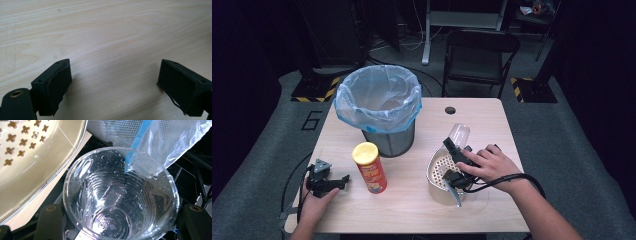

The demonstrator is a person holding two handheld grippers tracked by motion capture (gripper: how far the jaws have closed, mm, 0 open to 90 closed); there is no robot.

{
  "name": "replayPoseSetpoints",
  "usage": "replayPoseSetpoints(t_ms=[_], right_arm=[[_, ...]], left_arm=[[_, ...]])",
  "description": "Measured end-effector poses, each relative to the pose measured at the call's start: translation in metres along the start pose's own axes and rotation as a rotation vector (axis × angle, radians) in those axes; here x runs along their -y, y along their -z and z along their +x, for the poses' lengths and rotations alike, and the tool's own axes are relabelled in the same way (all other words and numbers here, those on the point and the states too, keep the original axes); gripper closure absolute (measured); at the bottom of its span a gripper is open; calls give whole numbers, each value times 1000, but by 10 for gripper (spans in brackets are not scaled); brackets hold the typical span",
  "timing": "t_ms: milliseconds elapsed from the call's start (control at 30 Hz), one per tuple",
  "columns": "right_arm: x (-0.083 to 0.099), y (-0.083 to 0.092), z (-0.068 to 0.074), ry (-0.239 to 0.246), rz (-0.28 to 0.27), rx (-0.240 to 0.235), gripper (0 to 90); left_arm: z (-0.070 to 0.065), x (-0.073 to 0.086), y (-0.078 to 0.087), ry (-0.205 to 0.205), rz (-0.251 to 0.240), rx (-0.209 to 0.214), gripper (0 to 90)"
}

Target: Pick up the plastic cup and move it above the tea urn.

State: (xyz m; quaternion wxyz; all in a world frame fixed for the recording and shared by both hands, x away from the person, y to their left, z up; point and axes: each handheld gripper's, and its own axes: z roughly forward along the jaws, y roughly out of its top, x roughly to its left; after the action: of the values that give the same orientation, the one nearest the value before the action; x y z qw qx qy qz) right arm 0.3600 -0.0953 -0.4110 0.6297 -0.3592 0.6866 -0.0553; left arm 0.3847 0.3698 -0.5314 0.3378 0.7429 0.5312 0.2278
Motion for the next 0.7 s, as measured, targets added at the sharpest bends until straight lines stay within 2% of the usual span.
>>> replayPoseSetpoints(t_ms=[200, 233, 267, 433, 500, 533, 567, 600, 700], right_arm=[[1, 0, -1, 2, -5, -2, 346], [1, 0, 0, -14, -5, 16, 346], [1, 0, -2, -4, -8, -2, 345], [1, 1, -3, -12, -8, 9, 345], [1, 1, -5, 8, -14, 17, 344], [1, 0, -3, -26, -24, 29, 344], [1, 0, -3, -26, -24, 29, 344], [1, 1, -5, 6, -19, 16, 344], [1, 1, -6, 8, -19, 13, 344]], left_arm=[[0, 0, 0, 0, 0, 0, 113], [0, 0, 0, 0, 0, 0, 113], [0, 0, 0, 0, 0, 0, 114], [0, 0, 0, 0, 0, 0, 113], [0, 0, 0, 0, 0, 0, 113], [0, 0, 0, 0, 0, 0, 113], [0, 0, 0, 0, 0, 0, 113], [0, 0, 0, 0, 0, 0, 114], [0, 0, 0, 0, 0, 0, 114]])
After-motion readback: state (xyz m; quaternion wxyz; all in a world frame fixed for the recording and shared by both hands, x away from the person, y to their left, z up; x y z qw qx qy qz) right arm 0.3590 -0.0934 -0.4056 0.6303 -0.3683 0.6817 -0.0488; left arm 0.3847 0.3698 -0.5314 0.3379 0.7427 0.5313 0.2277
